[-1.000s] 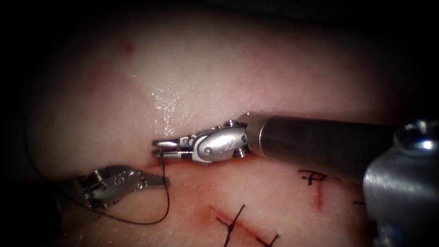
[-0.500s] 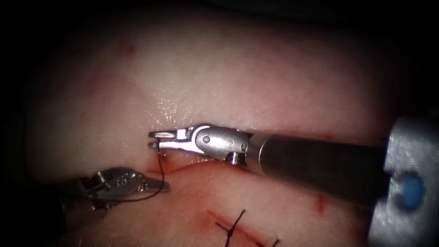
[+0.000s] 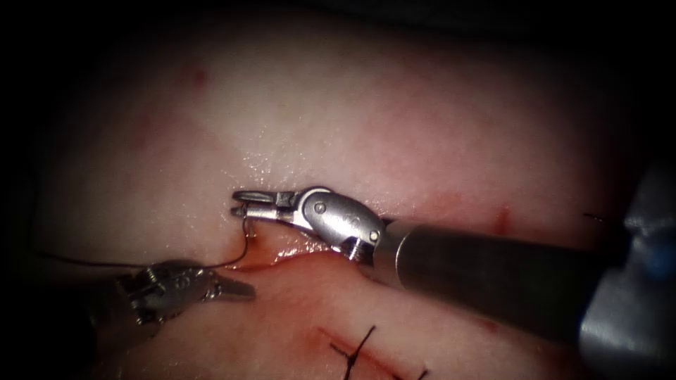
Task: Wound Closure
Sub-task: Insert the needle through the skin above the incision with the right gripper.
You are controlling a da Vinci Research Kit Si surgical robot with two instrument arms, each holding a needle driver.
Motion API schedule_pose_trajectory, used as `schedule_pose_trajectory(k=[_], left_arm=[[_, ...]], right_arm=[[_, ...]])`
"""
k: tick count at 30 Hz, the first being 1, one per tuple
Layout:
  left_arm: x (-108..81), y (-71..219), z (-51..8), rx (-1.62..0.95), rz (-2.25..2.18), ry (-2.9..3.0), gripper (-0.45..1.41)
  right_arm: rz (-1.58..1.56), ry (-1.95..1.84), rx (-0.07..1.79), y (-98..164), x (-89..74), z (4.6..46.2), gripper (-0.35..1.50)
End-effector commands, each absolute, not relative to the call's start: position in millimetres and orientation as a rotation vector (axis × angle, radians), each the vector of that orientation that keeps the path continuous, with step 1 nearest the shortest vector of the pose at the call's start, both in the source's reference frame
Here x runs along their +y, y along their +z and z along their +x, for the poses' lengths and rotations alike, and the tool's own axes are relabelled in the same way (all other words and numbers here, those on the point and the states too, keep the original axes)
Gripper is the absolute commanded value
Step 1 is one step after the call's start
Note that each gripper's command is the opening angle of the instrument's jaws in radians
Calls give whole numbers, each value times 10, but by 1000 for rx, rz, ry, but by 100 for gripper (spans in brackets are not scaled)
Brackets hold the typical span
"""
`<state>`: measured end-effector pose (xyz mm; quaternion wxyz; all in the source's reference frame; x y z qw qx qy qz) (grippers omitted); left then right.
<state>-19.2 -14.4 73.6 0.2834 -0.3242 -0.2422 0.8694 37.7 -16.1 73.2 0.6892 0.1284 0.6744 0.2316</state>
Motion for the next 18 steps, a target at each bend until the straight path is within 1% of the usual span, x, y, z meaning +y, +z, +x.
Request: schedule_pose_trajectory(k=[1, 7, 11, 18], left_arm=[[-142, 743, -198, -650, -871, 2328, -40], [-142, 743, -197, -652, -869, 2330, -42], [-142, 742, -197, -654, -869, 2331, -42], [-141, 741, -193, -659, -871, 2333, -43]], right_arm=[[313, 546, 1510, 732, -157, 387, -35], [448, 680, 1493, 731, -158, 388, -35], [591, 797, 1451, 733, -170, 393, -35], [754, 912, 1406, 735, -179, 395, -35]])
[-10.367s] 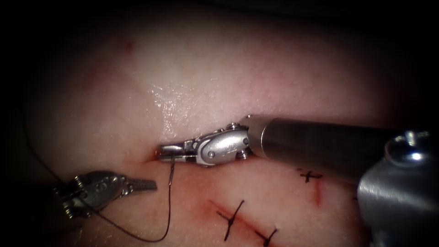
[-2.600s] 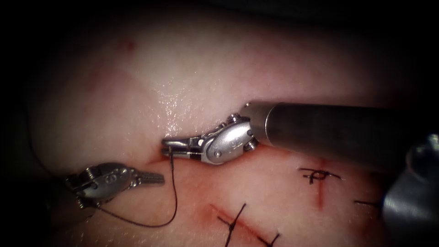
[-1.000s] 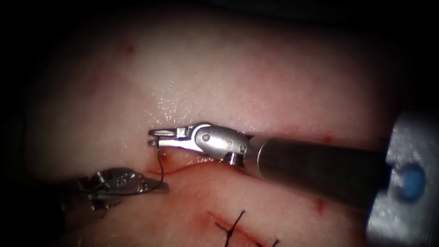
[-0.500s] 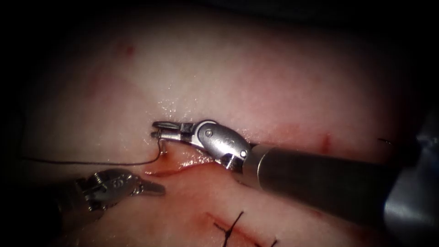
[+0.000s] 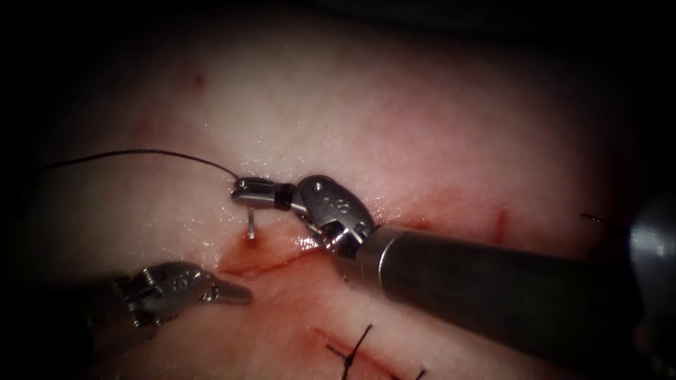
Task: Wound Closure
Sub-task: Insert the needle through the skin above the incision with the right gripper.
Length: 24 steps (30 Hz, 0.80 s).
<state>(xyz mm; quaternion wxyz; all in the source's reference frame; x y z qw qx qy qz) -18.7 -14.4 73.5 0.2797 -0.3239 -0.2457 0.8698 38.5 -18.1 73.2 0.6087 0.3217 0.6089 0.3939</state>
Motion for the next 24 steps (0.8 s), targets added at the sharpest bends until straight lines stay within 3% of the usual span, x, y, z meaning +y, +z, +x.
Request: schedule_pose_trajectory(k=[1, 9, 24], left_arm=[[-141, 741, -192, -659, -872, 2333, -45], [-142, 740, -191, -663, -866, 2330, -45], [-140, 737, -180, -666, -866, 2337, -45]], right_arm=[[775, 928, 1401, 735, -179, 395, -35], [835, 974, 1445, 730, -172, 393, -35], [1115, 1096, 1351, 731, -199, 402, -35]])
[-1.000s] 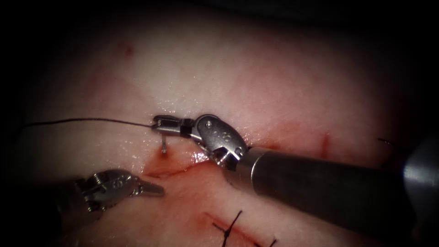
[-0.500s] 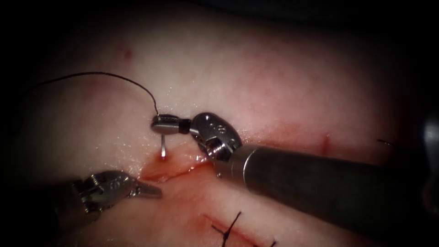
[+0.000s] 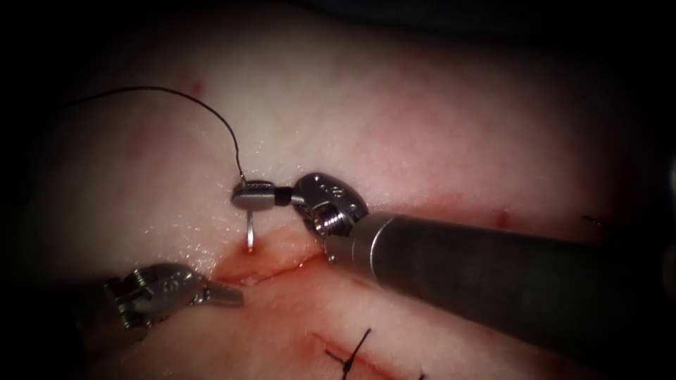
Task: Wound Closure
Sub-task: Insert the needle through the skin above the incision with the right gripper.
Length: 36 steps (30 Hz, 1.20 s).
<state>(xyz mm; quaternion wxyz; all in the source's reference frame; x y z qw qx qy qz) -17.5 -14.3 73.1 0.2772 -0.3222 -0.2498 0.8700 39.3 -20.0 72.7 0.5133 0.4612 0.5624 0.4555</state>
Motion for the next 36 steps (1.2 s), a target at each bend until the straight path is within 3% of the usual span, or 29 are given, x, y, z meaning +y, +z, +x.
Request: schedule_pose_trajectory(k=[1, 15, 36], left_arm=[[-140, 737, -180, -667, -866, 2338, -45], [-136, 736, -177, -661, -861, 2341, -45], [-130, 732, -175, -645, -851, 2342, -45]], right_arm=[[1129, 1108, 1344, 731, -199, 401, -35], [1444, 1183, 1237, 705, -227, 410, -35], [1648, 1228, 1150, 695, -259, 416, -35]])
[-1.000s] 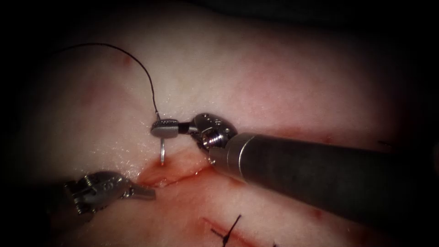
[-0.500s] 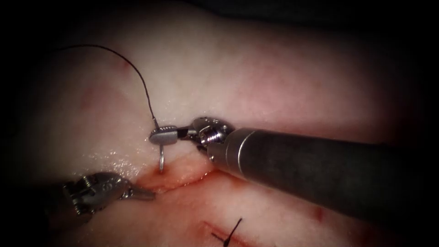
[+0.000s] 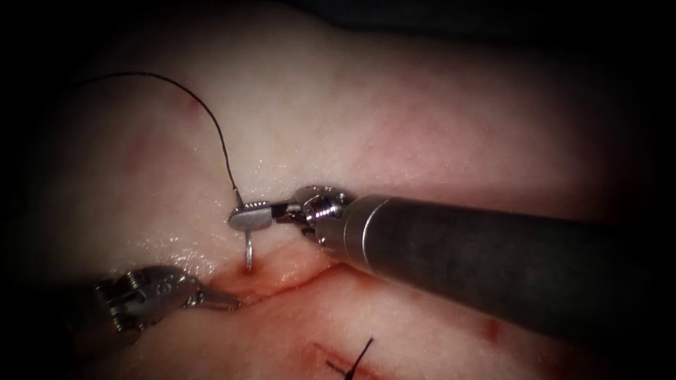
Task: Wound Closure
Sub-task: Insert the needle through the skin above the incision with the right gripper, then using the left needle holder, pull the needle through the tissue.
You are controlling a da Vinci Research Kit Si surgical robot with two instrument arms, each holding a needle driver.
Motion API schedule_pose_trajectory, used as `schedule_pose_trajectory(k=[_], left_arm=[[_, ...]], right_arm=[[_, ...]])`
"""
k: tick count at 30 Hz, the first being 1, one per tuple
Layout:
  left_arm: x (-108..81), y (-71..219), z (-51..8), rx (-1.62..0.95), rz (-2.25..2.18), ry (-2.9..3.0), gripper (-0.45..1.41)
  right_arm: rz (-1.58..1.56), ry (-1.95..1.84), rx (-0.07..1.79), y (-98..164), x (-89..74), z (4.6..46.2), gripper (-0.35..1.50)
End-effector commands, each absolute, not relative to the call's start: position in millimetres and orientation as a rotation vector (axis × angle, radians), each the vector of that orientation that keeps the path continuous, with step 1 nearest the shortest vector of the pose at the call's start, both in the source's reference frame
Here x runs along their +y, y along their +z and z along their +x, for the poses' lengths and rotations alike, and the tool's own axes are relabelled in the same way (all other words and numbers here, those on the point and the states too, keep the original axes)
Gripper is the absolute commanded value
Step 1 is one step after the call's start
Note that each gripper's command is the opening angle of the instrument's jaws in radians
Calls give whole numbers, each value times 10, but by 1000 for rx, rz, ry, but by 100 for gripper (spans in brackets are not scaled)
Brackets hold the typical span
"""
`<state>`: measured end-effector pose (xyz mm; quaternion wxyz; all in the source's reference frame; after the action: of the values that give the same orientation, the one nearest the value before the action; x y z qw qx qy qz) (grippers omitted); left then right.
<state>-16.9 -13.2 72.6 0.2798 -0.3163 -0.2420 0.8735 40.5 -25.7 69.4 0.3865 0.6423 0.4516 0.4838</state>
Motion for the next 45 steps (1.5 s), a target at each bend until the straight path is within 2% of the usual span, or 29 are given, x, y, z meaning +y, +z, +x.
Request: schedule_pose_trajectory(k=[1, 10, 16, 18, 19, 20, 22, 23, 29, 30, 38, 42, 45], left_arm=[[-130, 732, -175, -646, -851, 2342, -45], [-125, 730, -175, -622, -864, 2328, -45], [-124, 729, -175, -618, -864, 2326, -45], [-124, 727, -175, -618, -863, 2325, -45], [-124, 726, -176, -619, -862, 2324, -45], [-123, 725, -177, -615, -869, 2325, -45], [-121, 721, -179, -601, -898, 2330, -43], [-121, 720, -179, -593, -913, 2340, -40], [-113, 712, -185, -518, -1005, 2324, -1], [-111, 712, -186, -495, -1022, 2328, 0], [-109, 714, -204, -369, -1126, 2360, 10], [-121, 717, -214, -255, -1203, 2402, 12], [-129, 719, -220, -209, -1285, 2426, 10]], right_arm=[[1657, 1228, 1148, 693, -260, 417, -35], [1707, 1230, 1115, 677, -269, 421, -35], [1669, 1378, 1107, 681, -254, 420, -35], [1651, 1447, 1177, 690, -244, 421, -32], [1643, 1478, 1219, 694, -239, 420, -13], [1644, 1499, 1241, 697, -236, 420, 39], [1575, 1475, 1308, 701, -229, 417, 83], [1537, 1462, 1332, 702, -225, 414, 93], [1412, 1450, 1405, 711, -192, 387, 116], [1399, 1451, 1412, 713, -186, 381, 121], [1295, 1480, 1481, 726, -140, 330, 120], [1219, 1487, 1505, 729, -129, 320, 135], [1201, 1479, 1512, 729, -128, 320, 137]])
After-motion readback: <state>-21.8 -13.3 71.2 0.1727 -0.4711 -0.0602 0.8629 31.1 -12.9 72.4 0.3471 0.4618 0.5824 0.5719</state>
